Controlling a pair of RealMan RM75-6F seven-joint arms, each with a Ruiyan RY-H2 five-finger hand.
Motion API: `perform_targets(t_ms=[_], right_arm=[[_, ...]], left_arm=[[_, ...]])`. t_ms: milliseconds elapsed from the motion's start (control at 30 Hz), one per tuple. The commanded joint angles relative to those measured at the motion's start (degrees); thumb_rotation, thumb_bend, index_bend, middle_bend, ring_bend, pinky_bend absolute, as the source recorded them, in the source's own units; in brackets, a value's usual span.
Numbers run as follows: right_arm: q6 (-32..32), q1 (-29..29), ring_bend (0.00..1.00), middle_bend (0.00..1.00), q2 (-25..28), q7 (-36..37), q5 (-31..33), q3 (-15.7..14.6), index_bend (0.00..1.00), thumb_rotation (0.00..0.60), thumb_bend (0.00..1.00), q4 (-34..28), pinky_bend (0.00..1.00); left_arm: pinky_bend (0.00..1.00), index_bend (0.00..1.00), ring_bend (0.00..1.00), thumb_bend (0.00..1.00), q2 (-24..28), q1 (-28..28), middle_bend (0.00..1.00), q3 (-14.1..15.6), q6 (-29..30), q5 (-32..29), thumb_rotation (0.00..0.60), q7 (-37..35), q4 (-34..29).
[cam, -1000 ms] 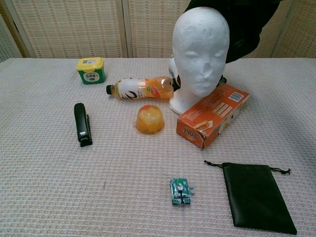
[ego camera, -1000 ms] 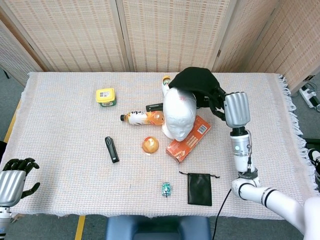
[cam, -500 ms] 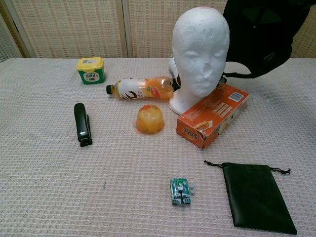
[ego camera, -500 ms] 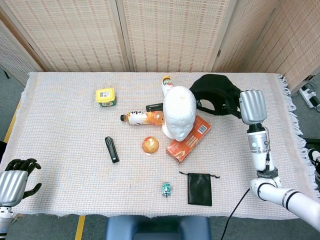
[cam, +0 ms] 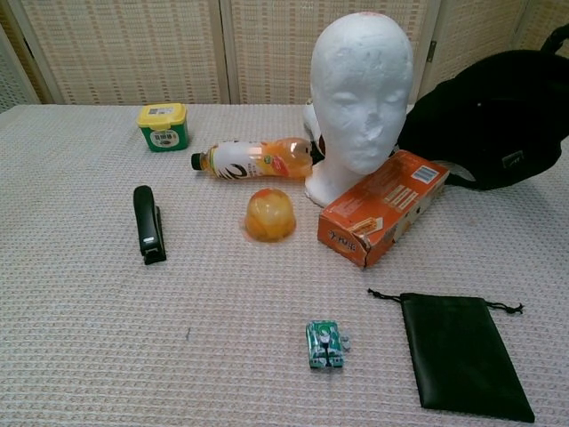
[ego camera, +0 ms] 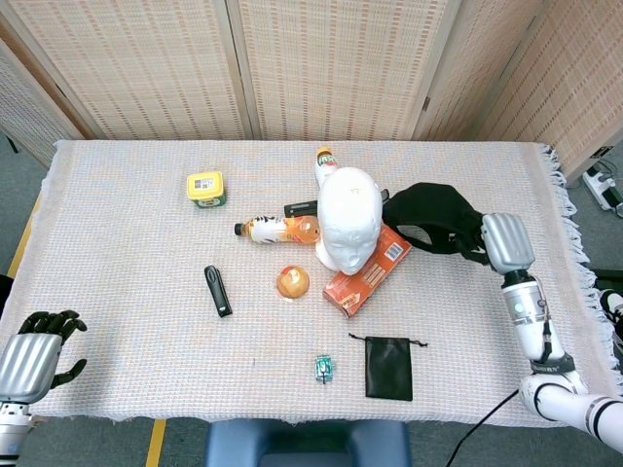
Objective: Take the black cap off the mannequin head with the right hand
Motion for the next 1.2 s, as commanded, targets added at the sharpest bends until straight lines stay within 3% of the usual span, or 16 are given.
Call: perform_targets(t_ms=[33, 300, 400, 467, 533, 600, 667, 733, 800, 867, 1067, 1200], right_arm=[[-2.0, -1.0, 1.00, 1.00, 0.3, 1.2, 0.0, -1.9, 0.84, 0.600, 0.91, -0.7, 1.00], [-7.6, -1.5, 1.00, 1.00, 1.2, 2.0, 0.3, -5.2, 0.79, 0.600, 0.91, -2.0, 1.00], [-8.7, -1.6, 0.98, 0.99, 1.7, 1.4, -0.2, -6.2, 0.72, 0.600, 0.87, -2.4, 1.00], [-9.6, -1.5, 0.91, 0.93, 2.5, 0.3, -0.4, -6.9, 0.62, 0.600, 0.73, -3.1, 1.00], [-11.0, -1.4, 0.77, 0.78, 3.8, -1.6, 0.1, -7.6, 0.43, 0.588, 0.48, -4.6, 0.97], [-12.0, -1.3, 0.57, 0.57, 5.1, -2.9, 0.9, -7.9, 0.21, 0.546, 0.23, -6.5, 0.81], [-12.8, -1.3, 0.41, 0.41, 6.6, -4.2, 1.7, -8.3, 0.07, 0.505, 0.12, -8.7, 0.62], [-12.4, -1.7, 0.29, 0.32, 8.0, -5.7, 2.0, -8.7, 0.01, 0.487, 0.07, -10.8, 0.49], [-10.9, -2.6, 0.22, 0.27, 9.3, -7.0, 1.7, -9.1, 0.00, 0.485, 0.06, -12.9, 0.43], [-9.0, -3.6, 0.22, 0.26, 10.5, -8.7, 1.0, -9.8, 0.00, 0.486, 0.06, -14.5, 0.42], [-0.2, -8.6, 0.23, 0.26, 13.9, -13.0, -2.4, -12.1, 0.00, 0.490, 0.06, -20.2, 0.42], [6.1, -12.7, 0.27, 0.30, 15.7, -15.6, -4.5, -13.8, 0.08, 0.487, 0.07, -23.4, 0.43]], left_arm=[[0.24, 0.41, 0.30, 0.25, 0.0, 0.0, 0.31, 0.0, 0.1, 0.1, 0.600, 0.2, -0.2], [0.24, 0.41, 0.30, 0.25, 0.1, 0.1, 0.31, 0.2, 0.2, 0.1, 0.600, 0.3, -0.4], [0.24, 0.41, 0.29, 0.24, 0.1, 0.2, 0.31, 0.2, 0.3, 0.0, 0.600, 0.2, -0.3], [0.24, 0.41, 0.29, 0.25, 0.1, 0.3, 0.31, 0.3, 0.3, 0.0, 0.600, 0.1, -0.2], [0.24, 0.40, 0.29, 0.25, 0.1, 0.3, 0.31, 0.3, 0.3, 0.1, 0.600, 0.0, -0.2], [0.24, 0.40, 0.29, 0.25, 0.1, 0.3, 0.31, 0.3, 0.3, 0.1, 0.600, -0.2, -0.1], [0.24, 0.40, 0.29, 0.25, 0.0, 0.3, 0.31, 0.3, 0.4, 0.1, 0.600, -0.4, 0.1], [0.24, 0.40, 0.29, 0.25, 0.0, 0.4, 0.31, 0.4, 0.4, 0.1, 0.600, -0.6, 0.3], [0.24, 0.40, 0.29, 0.24, -0.1, 0.5, 0.31, 0.4, 0.5, 0.0, 0.600, -0.8, 0.4], [0.24, 0.40, 0.29, 0.24, 0.0, 0.5, 0.31, 0.4, 0.5, 0.0, 0.600, -0.9, 0.6], [0.24, 0.40, 0.29, 0.24, -0.2, 0.5, 0.31, 0.3, 0.5, -0.1, 0.600, -1.2, 0.9], [0.24, 0.40, 0.29, 0.25, -0.5, 0.4, 0.31, 0.2, 0.4, -0.2, 0.600, -1.2, 1.1]])
